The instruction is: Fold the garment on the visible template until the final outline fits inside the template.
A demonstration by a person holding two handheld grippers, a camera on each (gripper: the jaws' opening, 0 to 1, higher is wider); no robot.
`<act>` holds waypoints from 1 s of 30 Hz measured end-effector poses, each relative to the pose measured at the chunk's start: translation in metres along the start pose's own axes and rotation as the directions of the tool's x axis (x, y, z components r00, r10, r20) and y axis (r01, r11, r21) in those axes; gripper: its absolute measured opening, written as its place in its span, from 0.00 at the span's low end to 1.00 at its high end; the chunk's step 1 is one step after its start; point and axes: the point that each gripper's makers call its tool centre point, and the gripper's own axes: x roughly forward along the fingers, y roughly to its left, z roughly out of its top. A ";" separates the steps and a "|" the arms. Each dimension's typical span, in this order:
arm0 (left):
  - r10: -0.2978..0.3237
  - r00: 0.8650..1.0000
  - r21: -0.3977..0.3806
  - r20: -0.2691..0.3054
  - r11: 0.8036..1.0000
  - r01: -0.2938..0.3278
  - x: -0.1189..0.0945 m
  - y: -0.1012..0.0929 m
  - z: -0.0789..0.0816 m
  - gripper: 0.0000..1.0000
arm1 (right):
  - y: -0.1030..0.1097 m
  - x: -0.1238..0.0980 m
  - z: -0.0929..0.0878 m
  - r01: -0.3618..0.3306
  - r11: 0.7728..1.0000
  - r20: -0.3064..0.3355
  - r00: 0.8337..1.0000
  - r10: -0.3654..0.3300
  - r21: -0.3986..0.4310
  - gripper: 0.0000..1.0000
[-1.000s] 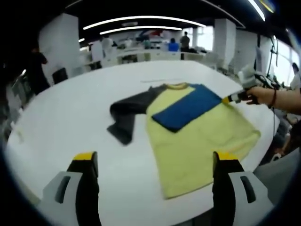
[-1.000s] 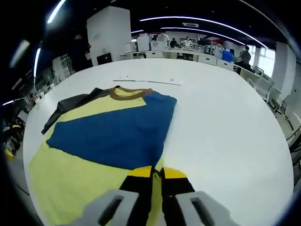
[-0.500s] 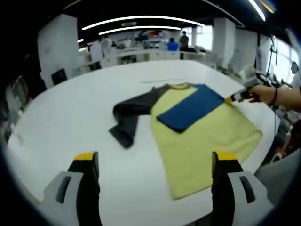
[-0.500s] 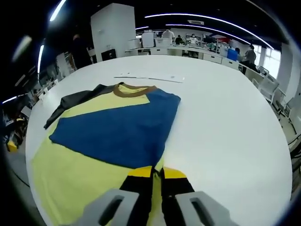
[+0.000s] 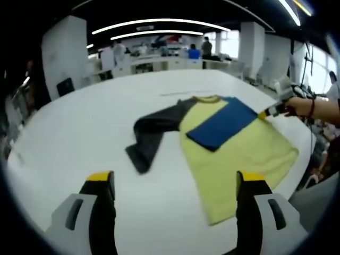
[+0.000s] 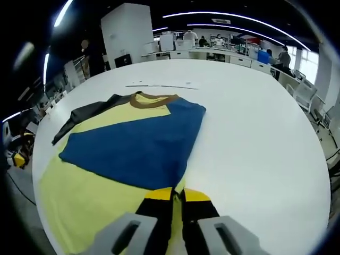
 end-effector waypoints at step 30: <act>0.177 0.984 -0.083 -0.018 0.981 -0.178 0.045 0.075 0.011 0.30 | -0.023 -0.007 0.000 0.017 0.999 -0.012 1.000 -0.016 0.030 0.01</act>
